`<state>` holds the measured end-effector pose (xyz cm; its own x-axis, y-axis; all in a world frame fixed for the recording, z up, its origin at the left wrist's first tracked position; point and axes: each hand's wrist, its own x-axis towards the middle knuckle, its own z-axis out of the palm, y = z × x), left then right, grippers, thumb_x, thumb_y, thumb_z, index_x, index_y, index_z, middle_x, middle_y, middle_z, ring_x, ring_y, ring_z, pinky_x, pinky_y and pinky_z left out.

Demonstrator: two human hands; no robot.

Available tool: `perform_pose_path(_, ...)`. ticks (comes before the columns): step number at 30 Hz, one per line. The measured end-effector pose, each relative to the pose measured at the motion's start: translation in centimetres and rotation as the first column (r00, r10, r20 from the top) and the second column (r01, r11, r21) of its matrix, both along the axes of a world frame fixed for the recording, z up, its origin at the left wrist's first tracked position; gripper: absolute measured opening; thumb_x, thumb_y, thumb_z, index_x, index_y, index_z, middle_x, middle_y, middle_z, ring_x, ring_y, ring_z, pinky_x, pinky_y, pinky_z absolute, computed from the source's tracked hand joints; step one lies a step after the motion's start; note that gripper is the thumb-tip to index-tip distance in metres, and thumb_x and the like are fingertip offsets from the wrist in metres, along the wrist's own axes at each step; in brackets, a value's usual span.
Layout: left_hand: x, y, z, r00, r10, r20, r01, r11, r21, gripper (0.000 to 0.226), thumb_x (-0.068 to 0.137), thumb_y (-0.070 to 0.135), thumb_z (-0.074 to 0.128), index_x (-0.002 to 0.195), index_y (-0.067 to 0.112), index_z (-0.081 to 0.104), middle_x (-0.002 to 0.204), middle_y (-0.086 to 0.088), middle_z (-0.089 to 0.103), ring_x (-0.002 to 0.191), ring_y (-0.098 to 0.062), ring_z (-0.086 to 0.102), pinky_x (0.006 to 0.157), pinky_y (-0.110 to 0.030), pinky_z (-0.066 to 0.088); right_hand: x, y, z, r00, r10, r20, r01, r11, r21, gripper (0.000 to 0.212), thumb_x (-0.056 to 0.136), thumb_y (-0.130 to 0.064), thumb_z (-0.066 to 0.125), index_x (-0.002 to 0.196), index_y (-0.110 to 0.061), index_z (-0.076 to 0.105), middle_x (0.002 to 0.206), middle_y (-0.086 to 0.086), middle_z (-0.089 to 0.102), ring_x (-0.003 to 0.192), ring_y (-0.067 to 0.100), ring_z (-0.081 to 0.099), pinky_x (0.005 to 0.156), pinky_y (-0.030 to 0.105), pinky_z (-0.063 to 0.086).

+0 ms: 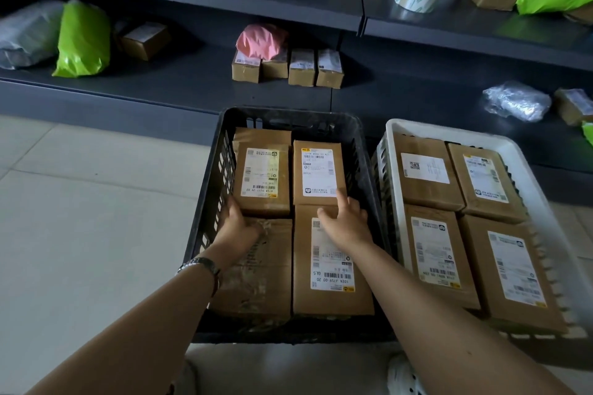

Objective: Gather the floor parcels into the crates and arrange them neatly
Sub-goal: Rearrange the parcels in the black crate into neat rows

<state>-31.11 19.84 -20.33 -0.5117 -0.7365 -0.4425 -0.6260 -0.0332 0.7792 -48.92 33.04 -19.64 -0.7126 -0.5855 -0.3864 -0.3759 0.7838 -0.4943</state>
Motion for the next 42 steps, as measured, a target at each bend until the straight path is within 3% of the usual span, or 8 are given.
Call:
perform_pose_path(3, 0.3, -0.1, -0.2, 0.999, -0.012, -0.037, 0.014, 0.999, 0.046, 0.1, 0.08, -0.002, 0.063, 0.152, 0.03, 0.002, 0.132, 0.002, 0.036, 0.106, -0.015, 0.051, 0.081, -0.03, 0.055, 0.1, 0.2, 0.2, 1.0, 0.017, 0.013, -0.017, 1.0, 0.007, 0.071, 0.098, -0.05, 0.043, 0.157, -0.035, 0.006, 0.163, -0.003, 0.008, 0.148, 0.027, 0.01, 0.113, 0.046, 0.028)
perform_pose_path(9, 1.5, 1.4, 1.3, 0.995, 0.087, 0.047, -0.09, 0.994, 0.068, 0.054, 0.093, 0.012, 0.055, 0.143, 0.018, 0.035, 0.127, -0.006, 0.052, 0.123, -0.03, 0.048, 0.104, -0.038, 0.039, 1.6, 2.7, 1.0, 0.986, -0.089, 0.138, 0.107, 0.986, -0.131, 0.072, 0.102, -0.036, 0.045, 0.158, -0.031, 0.0, 0.165, -0.002, -0.008, 0.143, 0.023, 0.033, 0.086, 0.023, 0.043)
perform_pose_path(14, 3.0, 1.3, 1.9, 0.979, 0.064, 0.195, -0.079, 0.994, 0.071, 0.062, 0.095, 0.017, 0.047, 0.15, 0.014, 0.019, 0.135, -0.021, 0.048, 0.112, -0.034, 0.051, 0.096, -0.04, 0.044, 3.4, 5.0, 1.1, 0.937, -0.211, 0.278, 0.269, 0.944, -0.191, 0.075, 0.102, -0.034, 0.047, 0.158, -0.028, -0.002, 0.16, 0.006, 0.026, 0.075, -0.001, 0.05, 0.052, 0.014, 0.037)
perform_pose_path(18, 3.3, 0.4, 3.0, 0.981, 0.124, 0.149, -0.135, 0.988, 0.068, 0.062, 0.097, 0.026, 0.044, 0.153, 0.019, 0.018, 0.138, -0.016, 0.051, 0.118, -0.034, 0.053, 0.099, -0.036, 0.043, 3.7, 5.5, 2.1, 0.867, -0.303, 0.395, 0.418, 0.875, -0.246, 0.067, 0.104, -0.03, 0.045, 0.158, -0.027, 0.006, 0.14, 0.004, 0.052, 0.071, -0.002, 0.049, 0.053, 0.016, 0.036)
perform_pose_path(22, 3.0, -0.6, 3.3, 0.992, 0.117, 0.052, -0.122, 0.984, 0.127, 0.055, 0.092, 0.029, 0.054, 0.145, 0.021, 0.041, 0.108, -0.003, 0.063, 0.098, -0.021, 0.062, 0.091, -0.033, 0.048, 4.2, 5.4, 1.7, 0.832, -0.342, 0.437, 0.5, 0.804, -0.322, 0.066, 0.104, -0.023, 0.046, 0.158, -0.03, 0.01, 0.145, 0.003, 0.048, 0.078, -0.001, 0.052, 0.07, 0.023, 0.047)
perform_pose_path(29, 0.6, -2.1, 3.3, 0.99, 0.14, -0.003, -0.135, 0.965, 0.224, 0.057, 0.094, 0.031, 0.055, 0.146, 0.016, 0.037, 0.113, -0.005, 0.055, 0.103, -0.023, 0.055, 0.102, -0.039, 0.044, 3.2, 4.3, 0.8, 0.803, -0.441, 0.401, 0.579, 0.736, -0.351, 0.061, 0.104, -0.021, 0.043, 0.158, -0.029, 0.015, 0.141, 0.005, 0.054, 0.088, 0.01, 0.05, 0.077, 0.026, 0.042)
perform_pose_path(34, -0.8, -2.3, 2.2, 0.989, 0.141, -0.038, -0.131, 0.97, 0.206, 0.056, 0.093, 0.043, 0.053, 0.144, 0.027, 0.039, 0.126, -0.003, 0.058, 0.113, -0.024, 0.056, 0.103, -0.041, 0.043, 1.2, 2.6, 1.1, 0.811, -0.477, 0.338, 0.566, 0.786, -0.249, 0.058, 0.102, -0.028, 0.043, 0.155, -0.023, 0.021, 0.114, 0.004, 0.061, 0.076, 0.013, 0.056, 0.057, 0.026, 0.037)
perform_pose_path(42, -1.5, -2.7, 1.1, 0.983, 0.177, -0.047, -0.158, 0.951, 0.266, 0.051, 0.084, 0.037, 0.057, 0.135, 0.032, 0.051, 0.129, -0.007, 0.06, 0.115, -0.028, 0.055, 0.108, -0.045, 0.04, -0.4, 0.3, 0.0, 0.85, -0.446, 0.281, 0.494, 0.86, -0.129, 0.066, 0.084, -0.027, 0.047, 0.148, -0.026, 0.032, 0.134, 0.006, 0.058, 0.106, 0.028, 0.064, 0.09, 0.044, 0.054)
